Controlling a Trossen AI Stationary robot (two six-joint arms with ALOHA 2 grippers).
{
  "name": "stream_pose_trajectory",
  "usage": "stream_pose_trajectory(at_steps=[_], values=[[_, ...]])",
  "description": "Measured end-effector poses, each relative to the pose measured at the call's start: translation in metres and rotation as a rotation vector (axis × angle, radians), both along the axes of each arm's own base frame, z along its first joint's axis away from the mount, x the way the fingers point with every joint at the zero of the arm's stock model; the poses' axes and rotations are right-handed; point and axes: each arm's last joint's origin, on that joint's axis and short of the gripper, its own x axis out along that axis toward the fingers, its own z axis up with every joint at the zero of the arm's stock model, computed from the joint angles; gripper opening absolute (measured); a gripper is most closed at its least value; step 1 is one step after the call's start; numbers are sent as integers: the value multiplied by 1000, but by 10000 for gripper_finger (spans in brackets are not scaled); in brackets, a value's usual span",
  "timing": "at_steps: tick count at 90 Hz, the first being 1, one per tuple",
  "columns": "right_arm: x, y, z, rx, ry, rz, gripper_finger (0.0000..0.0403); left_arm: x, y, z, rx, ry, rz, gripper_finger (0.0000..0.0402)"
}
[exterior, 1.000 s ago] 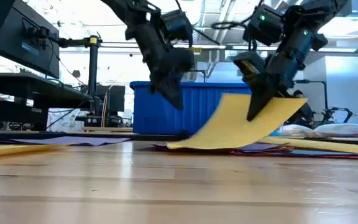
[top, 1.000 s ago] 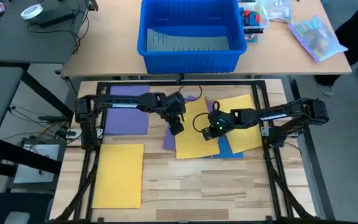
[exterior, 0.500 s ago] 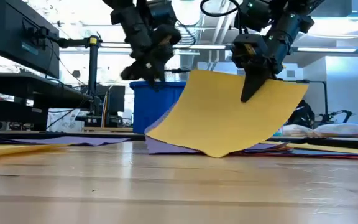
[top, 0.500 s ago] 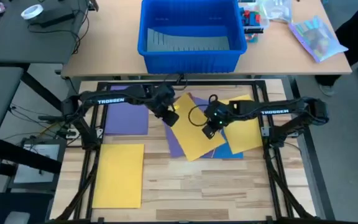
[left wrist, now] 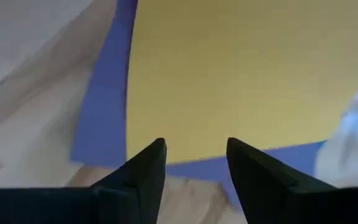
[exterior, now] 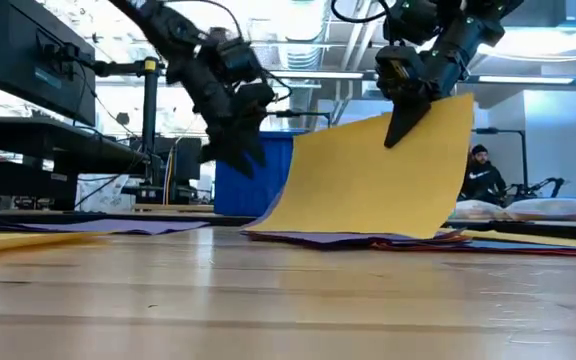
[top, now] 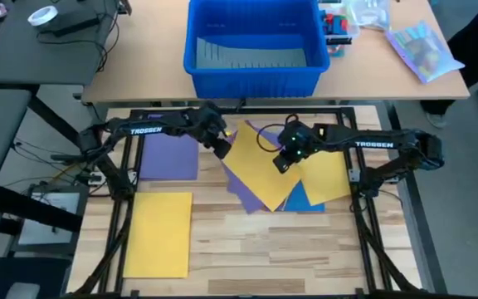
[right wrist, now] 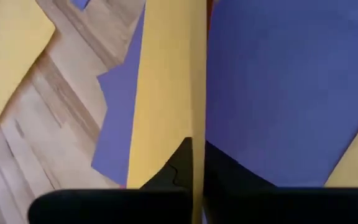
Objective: Organize paper
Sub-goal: Stack the yellow colored paper on top of the other yellow colored paper
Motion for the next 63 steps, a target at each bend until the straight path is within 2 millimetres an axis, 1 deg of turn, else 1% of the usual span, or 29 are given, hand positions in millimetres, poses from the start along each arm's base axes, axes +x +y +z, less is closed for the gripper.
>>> stream_pose_trajectory(at_steps=[10,17,21,29,37,41,53,63], values=[[0,0,0,21,-3,-30,0,-7,1,-21,-11,-21,33,153],[0,0,0,29,-4,-40,0,-9,1,-31,-7,-58,46,153],[0,1,0,27,-4,-35,0,-10,0,-34,1,-75,44,153],[1,3,0,20,-4,-18,0,-6,-1,-33,33,-133,36,153],[2,7,0,3,-4,21,0,-1,-1,-26,73,-178,12,153],[3,8,0,-10,-3,44,0,2,0,-20,101,-201,-6,153],[4,11,0,-39,0,95,0,16,5,8,255,-287,-97,153],[4,13,0,-67,3,137,0,24,10,31,451,-319,-203,153]])
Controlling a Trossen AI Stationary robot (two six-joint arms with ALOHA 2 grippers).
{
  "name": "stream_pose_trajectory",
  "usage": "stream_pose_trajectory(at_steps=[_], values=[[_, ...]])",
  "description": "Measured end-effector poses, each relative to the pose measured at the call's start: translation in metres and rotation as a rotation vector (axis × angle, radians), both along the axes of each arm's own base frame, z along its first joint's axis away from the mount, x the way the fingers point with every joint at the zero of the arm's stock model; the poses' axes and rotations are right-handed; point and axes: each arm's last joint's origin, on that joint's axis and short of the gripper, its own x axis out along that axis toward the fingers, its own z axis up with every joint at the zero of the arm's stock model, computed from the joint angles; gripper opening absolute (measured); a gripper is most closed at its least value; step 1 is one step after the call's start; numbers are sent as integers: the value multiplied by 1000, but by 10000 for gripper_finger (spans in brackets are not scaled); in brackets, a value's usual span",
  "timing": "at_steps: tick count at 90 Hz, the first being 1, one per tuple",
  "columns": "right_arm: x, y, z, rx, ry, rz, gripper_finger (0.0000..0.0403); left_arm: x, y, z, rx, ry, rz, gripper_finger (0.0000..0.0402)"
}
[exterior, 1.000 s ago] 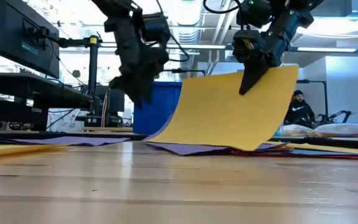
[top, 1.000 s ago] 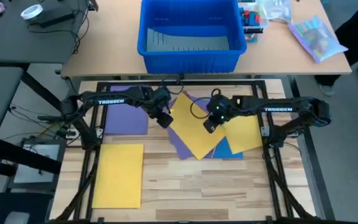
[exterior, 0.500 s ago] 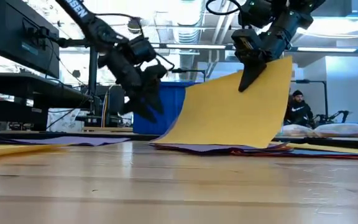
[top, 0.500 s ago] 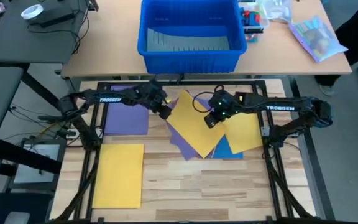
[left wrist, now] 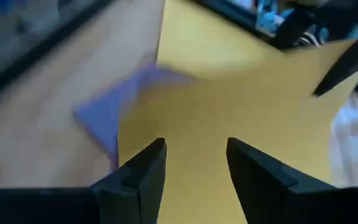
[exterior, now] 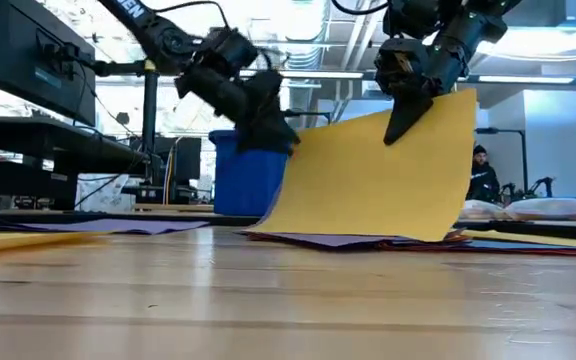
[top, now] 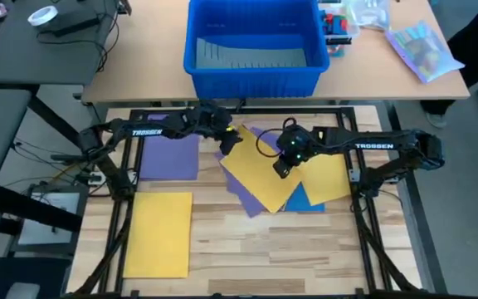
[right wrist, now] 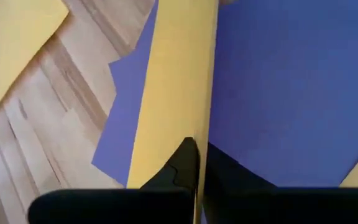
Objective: Organize paper
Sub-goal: Stack the yellow colored paper on top of the other yellow colored paper
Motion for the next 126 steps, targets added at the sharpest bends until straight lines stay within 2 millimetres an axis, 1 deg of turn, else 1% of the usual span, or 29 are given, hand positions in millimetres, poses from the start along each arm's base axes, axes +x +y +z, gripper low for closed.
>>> stream_pose_trajectory(at_steps=[6,19,25,32,39,49,63,93,106,115,126], values=[[0,1,0,-3,1,9,0,3,3,12,117,33,-6,153],[0,3,0,-2,5,13,0,2,8,29,273,171,30,153],[0,3,0,-3,5,15,0,2,10,34,333,199,24,153],[0,4,0,-3,5,17,0,1,11,34,361,220,8,153],[1,4,0,-3,5,17,0,0,11,31,349,238,-4,153],[0,4,0,-4,5,17,0,-2,9,26,282,250,-71,153],[0,3,0,-7,5,16,0,-3,7,21,267,260,-85,153],[0,2,-1,-6,10,12,0,0,-1,22,149,187,-186,153],[0,3,-1,-9,10,16,0,2,-4,22,139,168,-216,153],[0,2,-1,-12,10,20,0,6,-4,16,138,180,-220,152],[0,2,-1,-22,10,33,0,13,-4,4,172,221,-219,152]])
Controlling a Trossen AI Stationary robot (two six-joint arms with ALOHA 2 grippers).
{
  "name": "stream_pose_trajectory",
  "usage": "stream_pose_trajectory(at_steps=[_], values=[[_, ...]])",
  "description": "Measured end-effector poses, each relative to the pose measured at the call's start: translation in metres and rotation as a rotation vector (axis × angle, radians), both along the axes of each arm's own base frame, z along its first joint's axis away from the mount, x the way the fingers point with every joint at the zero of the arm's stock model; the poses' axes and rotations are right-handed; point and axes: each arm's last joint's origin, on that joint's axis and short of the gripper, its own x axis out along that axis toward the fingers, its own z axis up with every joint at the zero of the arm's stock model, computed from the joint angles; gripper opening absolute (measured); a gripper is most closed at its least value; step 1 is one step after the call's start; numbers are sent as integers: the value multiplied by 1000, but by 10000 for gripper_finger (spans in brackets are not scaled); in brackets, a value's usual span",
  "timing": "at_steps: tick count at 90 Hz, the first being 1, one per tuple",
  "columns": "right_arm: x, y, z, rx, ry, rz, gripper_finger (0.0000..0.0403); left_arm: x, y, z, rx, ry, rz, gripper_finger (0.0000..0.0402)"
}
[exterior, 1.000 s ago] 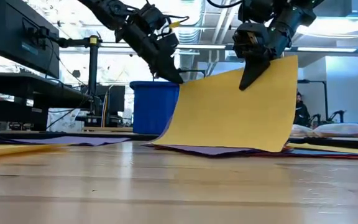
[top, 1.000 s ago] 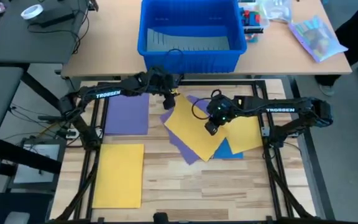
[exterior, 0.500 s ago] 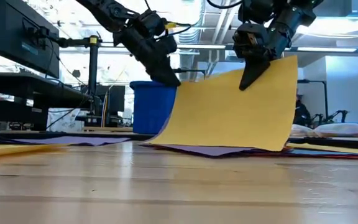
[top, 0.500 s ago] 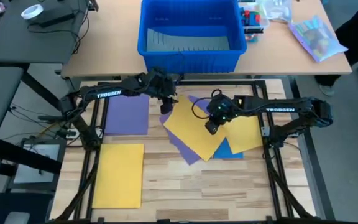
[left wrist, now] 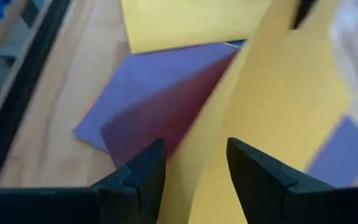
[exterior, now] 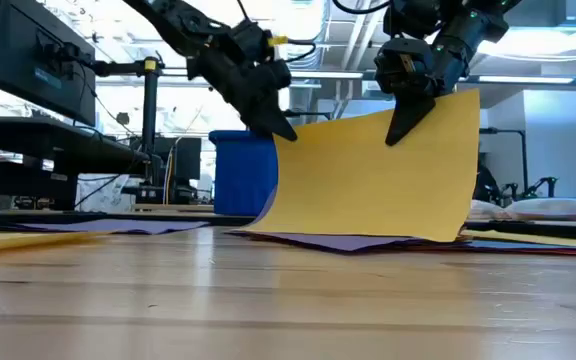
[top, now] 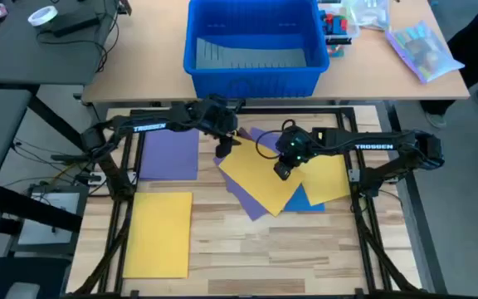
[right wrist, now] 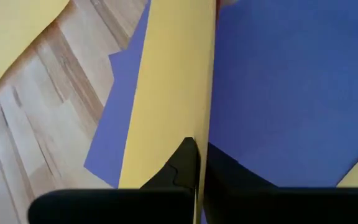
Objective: Organize paper
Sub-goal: Stack the yellow colored paper on top of the other yellow colored paper
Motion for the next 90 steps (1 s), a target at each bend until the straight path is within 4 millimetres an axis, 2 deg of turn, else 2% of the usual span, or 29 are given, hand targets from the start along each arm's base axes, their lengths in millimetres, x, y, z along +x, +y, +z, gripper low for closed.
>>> stream_pose_trajectory(at_steps=[6,23,30,41,52,67,90], values=[[0,0,0,0,3,1,0,4,-1,-7,23,24,5,152],[0,0,0,1,5,0,0,8,0,-8,55,14,36,140],[0,0,0,0,1,0,0,8,-1,-9,28,18,53,107],[0,0,0,17,1,-22,0,7,-3,-10,-45,24,67,20],[-3,-4,1,52,12,-73,0,6,-6,-6,-117,12,75,3],[-12,-14,26,45,16,-103,21,-2,-15,12,-153,-13,98,0],[-30,-23,72,-58,-72,-60,126,-25,-26,41,-198,-7,152,0]])
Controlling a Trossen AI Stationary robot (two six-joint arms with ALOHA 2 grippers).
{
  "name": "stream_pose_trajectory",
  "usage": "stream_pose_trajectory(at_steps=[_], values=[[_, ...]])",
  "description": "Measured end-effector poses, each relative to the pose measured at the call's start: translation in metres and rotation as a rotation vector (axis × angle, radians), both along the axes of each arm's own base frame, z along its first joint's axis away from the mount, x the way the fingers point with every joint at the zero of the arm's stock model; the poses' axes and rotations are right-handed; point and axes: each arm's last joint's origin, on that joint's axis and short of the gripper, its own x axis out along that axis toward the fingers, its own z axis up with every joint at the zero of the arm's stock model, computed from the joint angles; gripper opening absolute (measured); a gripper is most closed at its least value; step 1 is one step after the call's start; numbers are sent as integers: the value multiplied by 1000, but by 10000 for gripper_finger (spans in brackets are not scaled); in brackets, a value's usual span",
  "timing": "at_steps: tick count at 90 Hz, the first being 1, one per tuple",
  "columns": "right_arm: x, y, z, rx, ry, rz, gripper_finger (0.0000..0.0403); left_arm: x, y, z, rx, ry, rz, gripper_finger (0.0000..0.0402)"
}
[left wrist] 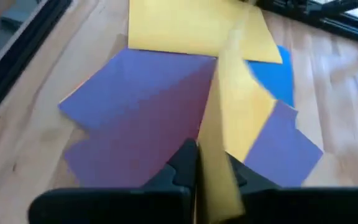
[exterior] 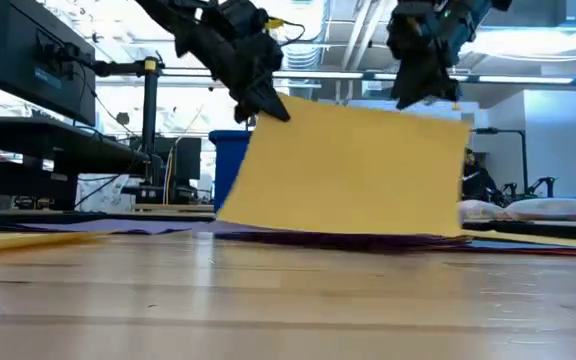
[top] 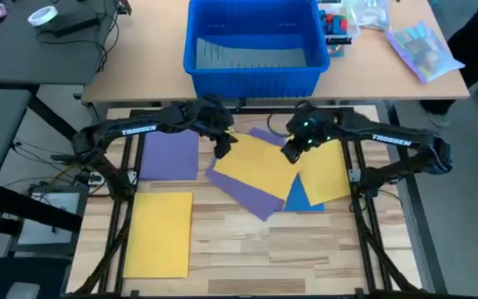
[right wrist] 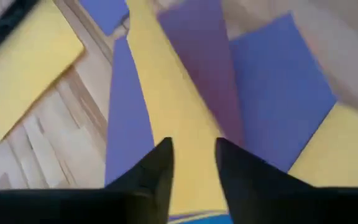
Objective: Organize paper
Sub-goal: Stack the yellow colored paper on top of the other yellow colored paper
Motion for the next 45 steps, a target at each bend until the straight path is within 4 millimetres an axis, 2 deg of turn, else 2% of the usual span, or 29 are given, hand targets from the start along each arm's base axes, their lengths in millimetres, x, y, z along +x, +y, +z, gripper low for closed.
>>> stream_pose_trajectory(at_steps=[11,24,34,45], values=[[-4,-3,12,-111,-47,78,169,-8,-10,11,19,-3,-28,0],[1,1,19,-271,-101,229,192,-10,-21,22,17,-35,-47,0],[12,6,13,-366,-75,366,195,-7,-30,25,-6,-41,-53,0],[26,6,-1,-406,-21,471,190,1,-45,42,23,-91,-117,0]])
